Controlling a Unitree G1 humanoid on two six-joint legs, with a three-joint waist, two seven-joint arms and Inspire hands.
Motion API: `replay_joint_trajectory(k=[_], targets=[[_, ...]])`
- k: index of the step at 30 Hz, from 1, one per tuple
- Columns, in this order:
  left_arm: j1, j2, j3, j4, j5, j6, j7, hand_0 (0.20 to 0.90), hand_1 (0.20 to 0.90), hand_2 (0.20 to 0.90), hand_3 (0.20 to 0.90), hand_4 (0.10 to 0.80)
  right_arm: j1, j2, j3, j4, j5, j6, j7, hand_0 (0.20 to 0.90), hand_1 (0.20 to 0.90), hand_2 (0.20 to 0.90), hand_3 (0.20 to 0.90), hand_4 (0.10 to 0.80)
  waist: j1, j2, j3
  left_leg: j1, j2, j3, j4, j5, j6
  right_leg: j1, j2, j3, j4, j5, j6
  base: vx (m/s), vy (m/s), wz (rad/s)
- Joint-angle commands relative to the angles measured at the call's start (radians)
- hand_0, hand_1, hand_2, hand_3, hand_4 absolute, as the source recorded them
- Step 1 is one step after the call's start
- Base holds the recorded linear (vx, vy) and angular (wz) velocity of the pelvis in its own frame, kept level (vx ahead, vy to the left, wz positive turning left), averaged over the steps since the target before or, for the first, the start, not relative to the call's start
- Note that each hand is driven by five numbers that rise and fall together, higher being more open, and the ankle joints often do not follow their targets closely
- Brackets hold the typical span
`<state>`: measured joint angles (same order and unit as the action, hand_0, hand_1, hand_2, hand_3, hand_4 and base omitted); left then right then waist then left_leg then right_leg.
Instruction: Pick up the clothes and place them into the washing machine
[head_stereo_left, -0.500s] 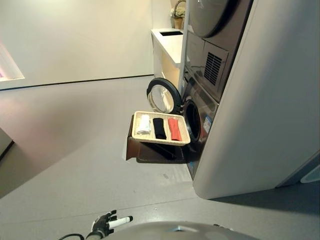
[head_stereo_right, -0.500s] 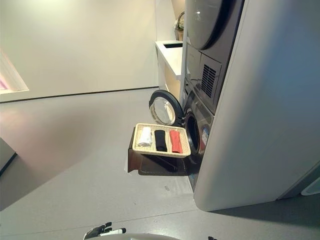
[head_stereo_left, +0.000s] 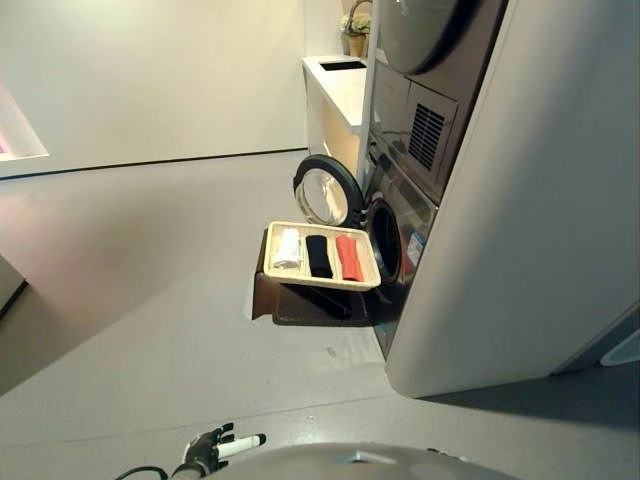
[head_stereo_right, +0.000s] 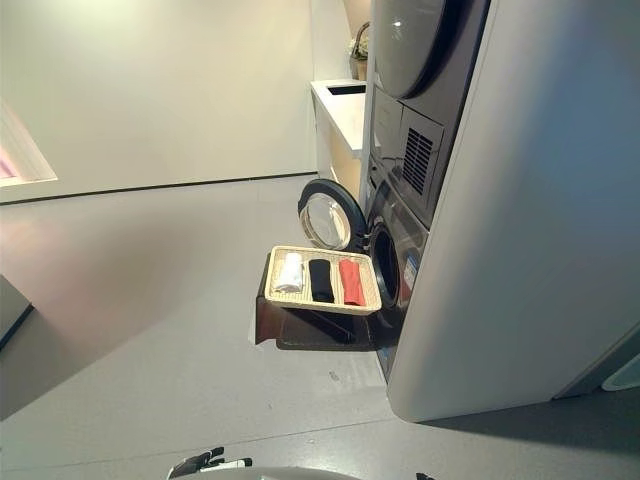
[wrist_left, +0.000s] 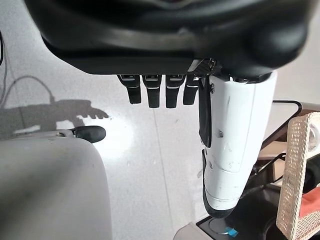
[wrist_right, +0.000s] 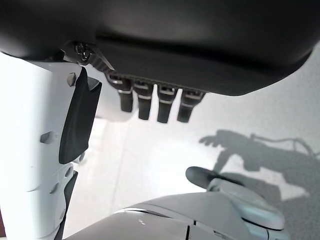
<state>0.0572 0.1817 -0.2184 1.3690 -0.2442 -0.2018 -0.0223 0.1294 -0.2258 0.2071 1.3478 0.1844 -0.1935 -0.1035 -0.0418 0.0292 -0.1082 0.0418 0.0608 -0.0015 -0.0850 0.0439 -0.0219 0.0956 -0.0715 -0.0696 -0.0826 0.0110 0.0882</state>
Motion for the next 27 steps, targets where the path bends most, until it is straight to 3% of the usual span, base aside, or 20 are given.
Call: replay_joint_trajectory(k=[1,19,27], targets=[[-0.065,-0.009,-0.002,0.071,0.025,-0.019,0.0,0.9,0.9,0.9,0.9,0.8,-0.104,-0.007,0.015,0.028,-0.016,-0.014,0.008,0.9,0.9,0.9,0.9,0.8,0.009,-0.05,0.024,0.02,-0.049,0.072,-0.002,-0.079,-0.017,-0.056,0.019,0.005,-0.005,0.014,0.006,0.0,0.0,0.0],[-0.092,-0.008,-0.023,0.054,0.018,-0.014,-0.003,0.9,0.9,0.9,0.9,0.8,-0.134,-0.011,0.014,0.021,-0.014,-0.004,0.009,0.9,0.9,0.9,0.9,0.8,0.016,-0.052,0.049,-0.008,-0.077,0.082,0.013,-0.096,0.015,-0.087,-0.008,0.01,0.034,0.007,0.013,0.014,0.02,0.0],[-0.137,0.01,-0.028,0.044,0.019,-0.01,0.009,0.9,0.9,0.9,0.9,0.8,-0.179,-0.015,0.005,0.002,-0.002,-0.003,0.003,0.9,0.9,0.9,0.9,0.8,0.024,-0.049,0.075,-0.053,-0.114,0.075,0.125,-0.171,0.067,-0.158,-0.041,0.022,0.22,-0.04,0.027,0.082,0.097,-0.02]])
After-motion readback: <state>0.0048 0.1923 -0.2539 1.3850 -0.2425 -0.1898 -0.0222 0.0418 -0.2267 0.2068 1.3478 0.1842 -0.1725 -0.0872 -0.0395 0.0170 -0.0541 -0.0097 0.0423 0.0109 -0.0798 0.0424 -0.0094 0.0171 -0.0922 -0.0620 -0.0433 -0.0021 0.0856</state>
